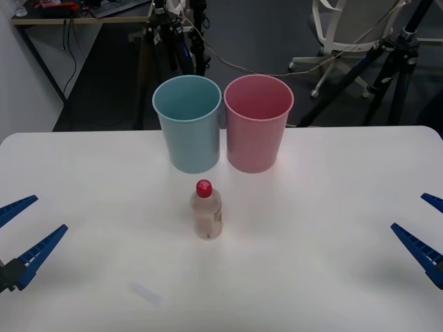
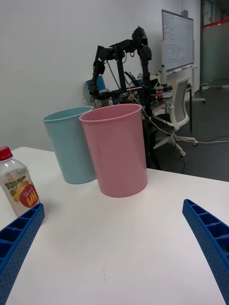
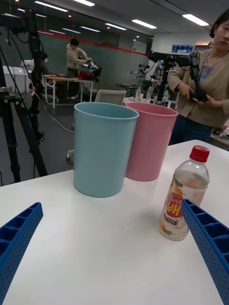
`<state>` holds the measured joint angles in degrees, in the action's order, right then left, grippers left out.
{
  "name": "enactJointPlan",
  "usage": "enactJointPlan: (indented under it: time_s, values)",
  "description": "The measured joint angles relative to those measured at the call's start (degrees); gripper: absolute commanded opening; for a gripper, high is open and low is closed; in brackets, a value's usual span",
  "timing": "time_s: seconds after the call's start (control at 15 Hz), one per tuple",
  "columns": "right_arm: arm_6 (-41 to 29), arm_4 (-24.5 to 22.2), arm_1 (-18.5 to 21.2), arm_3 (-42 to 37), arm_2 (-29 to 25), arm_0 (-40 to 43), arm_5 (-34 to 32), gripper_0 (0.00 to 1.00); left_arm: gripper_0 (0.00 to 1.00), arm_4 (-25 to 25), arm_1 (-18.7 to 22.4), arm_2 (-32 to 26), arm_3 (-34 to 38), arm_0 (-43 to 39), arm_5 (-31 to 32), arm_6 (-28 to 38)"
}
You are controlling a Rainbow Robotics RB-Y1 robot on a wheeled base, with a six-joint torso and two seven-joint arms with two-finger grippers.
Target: Grasp the object on the table and drop it into the matching bin: aluminum can to the light blue bin, PET bottle to the pink bin.
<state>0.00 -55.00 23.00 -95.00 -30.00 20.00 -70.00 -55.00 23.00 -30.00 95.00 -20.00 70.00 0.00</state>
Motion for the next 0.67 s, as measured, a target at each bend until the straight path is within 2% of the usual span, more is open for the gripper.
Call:
enactJointPlan:
  time_s: [0.47,0.67]
  values:
    - [-0.2,0.1,-0.3,1.0,-0.9,0.3,-1.3,1.0,1.0,0.0,0.0,0.0,0.0,0.0,0.0,0.0]
    - [1.4,1.6,0.6,1.0,0.8,1.8,-2.4,1.0,1.0,0.0,0.0,0.0,0.0,0.0,0.0,0.0]
